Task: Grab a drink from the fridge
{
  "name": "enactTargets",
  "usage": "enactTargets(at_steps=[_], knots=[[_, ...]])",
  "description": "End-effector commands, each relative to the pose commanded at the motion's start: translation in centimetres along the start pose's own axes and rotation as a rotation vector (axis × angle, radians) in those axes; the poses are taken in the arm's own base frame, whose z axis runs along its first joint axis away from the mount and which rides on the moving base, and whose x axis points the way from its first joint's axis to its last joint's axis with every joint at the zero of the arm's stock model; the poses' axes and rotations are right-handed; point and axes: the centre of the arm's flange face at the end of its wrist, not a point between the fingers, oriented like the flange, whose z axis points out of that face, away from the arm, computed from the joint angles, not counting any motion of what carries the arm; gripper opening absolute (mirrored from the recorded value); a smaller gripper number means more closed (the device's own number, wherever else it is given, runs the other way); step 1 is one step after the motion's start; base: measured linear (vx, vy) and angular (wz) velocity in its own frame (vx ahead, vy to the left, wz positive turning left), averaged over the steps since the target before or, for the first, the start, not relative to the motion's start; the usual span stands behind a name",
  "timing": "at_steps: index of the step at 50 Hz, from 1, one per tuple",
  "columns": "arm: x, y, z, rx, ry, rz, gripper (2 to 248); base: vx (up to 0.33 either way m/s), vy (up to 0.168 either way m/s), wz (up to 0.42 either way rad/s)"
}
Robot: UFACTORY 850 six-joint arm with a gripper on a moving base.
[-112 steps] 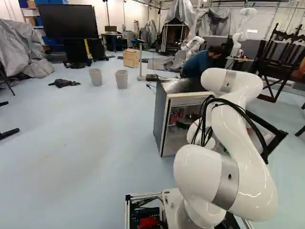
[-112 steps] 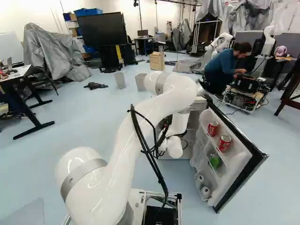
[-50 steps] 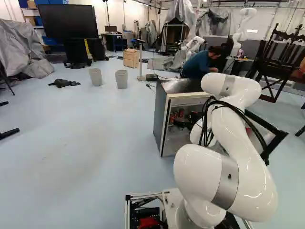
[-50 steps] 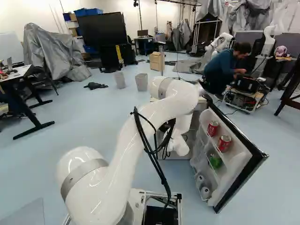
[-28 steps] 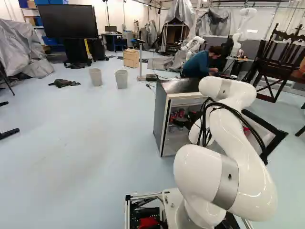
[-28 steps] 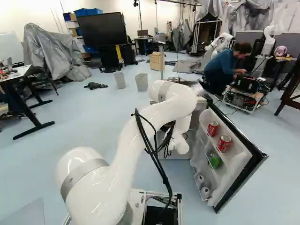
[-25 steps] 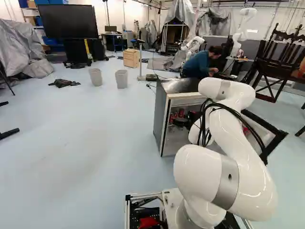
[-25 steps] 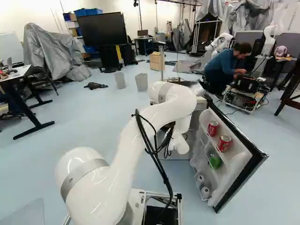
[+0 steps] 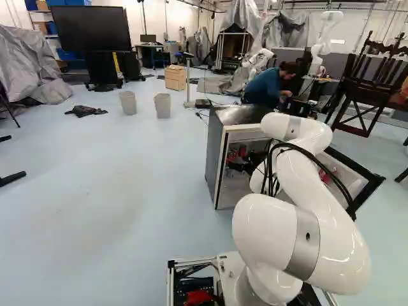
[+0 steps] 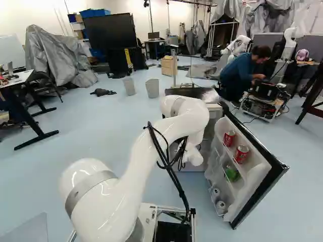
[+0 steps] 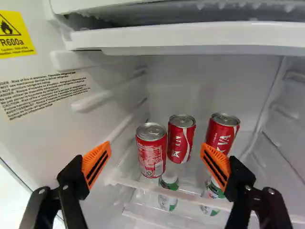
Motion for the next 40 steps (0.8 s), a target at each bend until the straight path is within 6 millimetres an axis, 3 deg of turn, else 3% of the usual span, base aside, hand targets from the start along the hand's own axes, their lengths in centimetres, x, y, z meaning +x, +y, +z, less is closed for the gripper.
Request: enactTargets(at_steps=[40], knots=[[-0.2, 0.0, 2.3, 0.06, 0.025, -0.041, 247, 0.0, 0.0, 0.0]])
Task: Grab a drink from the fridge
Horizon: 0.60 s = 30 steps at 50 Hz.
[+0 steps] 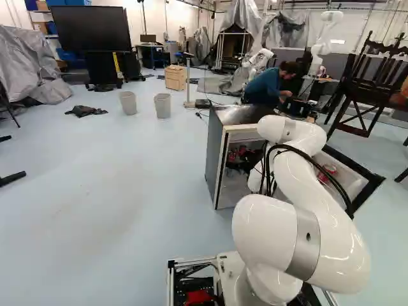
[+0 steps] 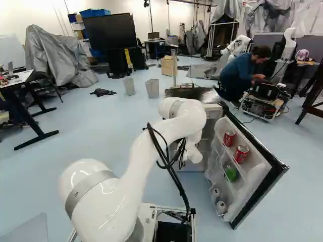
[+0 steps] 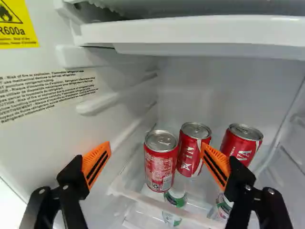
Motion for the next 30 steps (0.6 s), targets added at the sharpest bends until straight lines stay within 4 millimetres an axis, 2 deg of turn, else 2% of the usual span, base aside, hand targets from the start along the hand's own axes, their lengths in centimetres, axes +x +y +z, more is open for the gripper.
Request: enactTargets(at_steps=[13, 14, 19, 20, 24, 25, 29, 30], knots=[[-0.08, 0.23, 0.43, 0.002, 0.006, -0.008, 247, 0.0, 0.0, 0.0], [-0.08, 0.23, 0.44, 0.002, 0.006, -0.008, 232, 0.0, 0.0, 0.0], [-0.08, 0.24, 0.46, 0.002, 0.006, -0.009, 232, 0.0, 0.0, 0.0], [-0.08, 0.24, 0.46, 0.002, 0.006, -0.009, 194, 0.0, 0.0, 0.0], [-0.08, 0.24, 0.46, 0.002, 0.006, -0.009, 194, 0.0, 0.0, 0.0], [-0.08, 0.24, 0.46, 0.002, 0.006, -0.009, 156, 0.0, 0.0, 0.0], [-0.08, 0.24, 0.46, 0.002, 0.006, -0.009, 156, 0.0, 0.0, 0.0], [-0.08, 0.24, 0.46, 0.002, 0.006, -0.009, 118, 0.0, 0.0, 0.0]])
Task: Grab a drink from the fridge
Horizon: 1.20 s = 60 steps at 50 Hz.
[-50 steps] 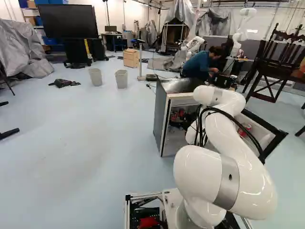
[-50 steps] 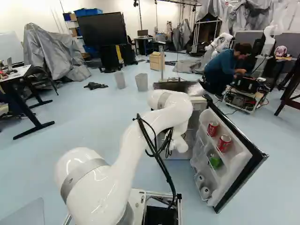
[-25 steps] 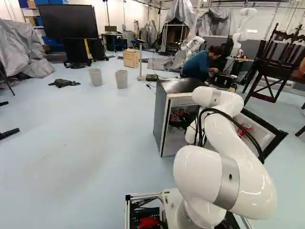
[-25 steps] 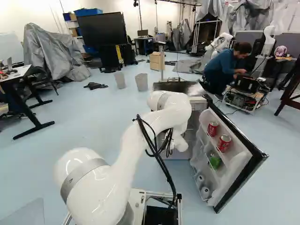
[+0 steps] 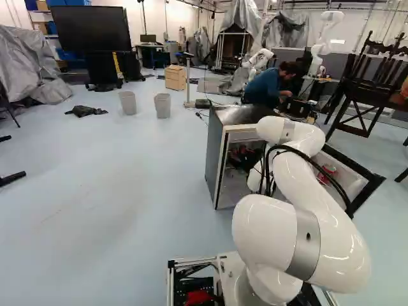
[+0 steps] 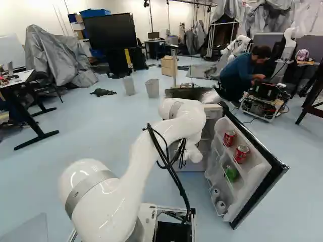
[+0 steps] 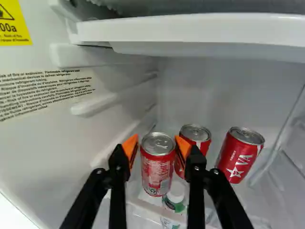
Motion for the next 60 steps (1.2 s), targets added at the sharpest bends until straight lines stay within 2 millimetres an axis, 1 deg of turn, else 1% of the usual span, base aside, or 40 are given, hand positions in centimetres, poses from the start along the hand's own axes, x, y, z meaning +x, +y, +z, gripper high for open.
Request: enactTargets(at_steps=[4, 5, 28, 46, 51, 60], knots=[[0.0, 0.0, 0.0, 0.0, 0.0, 0.0, 118, 0.0, 0.0, 0.0], [0.0, 0.0, 0.0, 0.0, 0.0, 0.0, 93, 0.0, 0.0, 0.0], [0.1, -0.1, -0.2, -0.001, -0.002, 0.003, 92, 0.0, 0.0, 0.0], [2.6, -0.5, -1.4, -0.007, -0.012, 0.016, 92, 0.0, 0.0, 0.0], [3.2, -0.8, -2.0, -0.01, -0.017, 0.024, 92, 0.0, 0.0, 0.0], [3.7, -1.5, -3.5, -0.018, -0.035, 0.049, 92, 0.0, 0.0, 0.0]])
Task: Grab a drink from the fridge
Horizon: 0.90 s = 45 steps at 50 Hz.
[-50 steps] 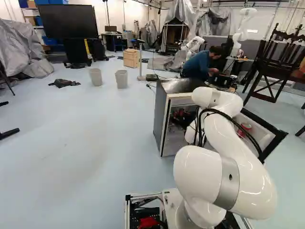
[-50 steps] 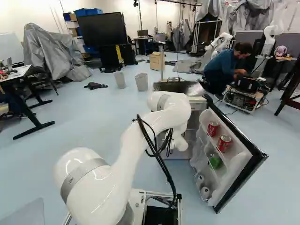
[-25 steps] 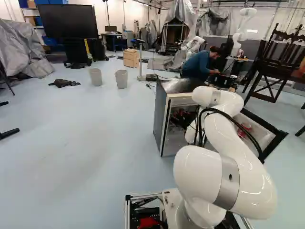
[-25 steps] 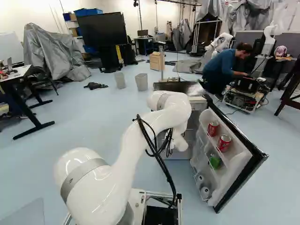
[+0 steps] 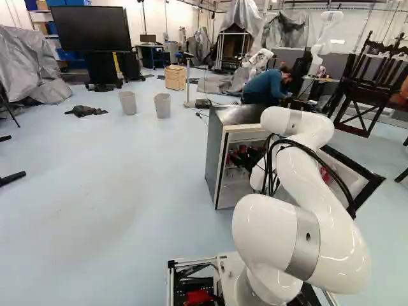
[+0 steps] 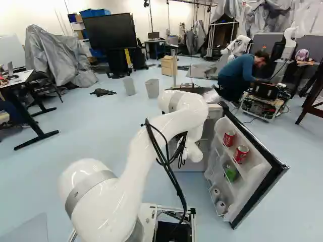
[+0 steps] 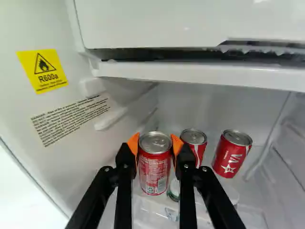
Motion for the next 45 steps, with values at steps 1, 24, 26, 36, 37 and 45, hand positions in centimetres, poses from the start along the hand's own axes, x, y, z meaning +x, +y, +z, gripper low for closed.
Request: enactTargets(at_steps=[1, 24, 26, 36, 37, 45], knots=[[0.0, -0.1, -0.2, -0.001, -0.002, 0.003, 92, 0.0, 0.0, 0.0], [1.9, -2.5, -4.7, -0.03, -0.047, 0.072, 92, 0.0, 0.0, 0.0], [2.2, -2.7, -5.2, -0.033, -0.05, 0.077, 92, 0.0, 0.0, 0.0], [3.7, -3.8, -7.3, -0.048, -0.064, 0.101, 92, 0.0, 0.0, 0.0], [3.9, -3.9, -7.5, -0.049, -0.065, 0.103, 92, 0.0, 0.0, 0.0], [5.1, -4.6, -9.2, -0.079, -0.076, 0.123, 92, 0.0, 0.0, 0.0]])
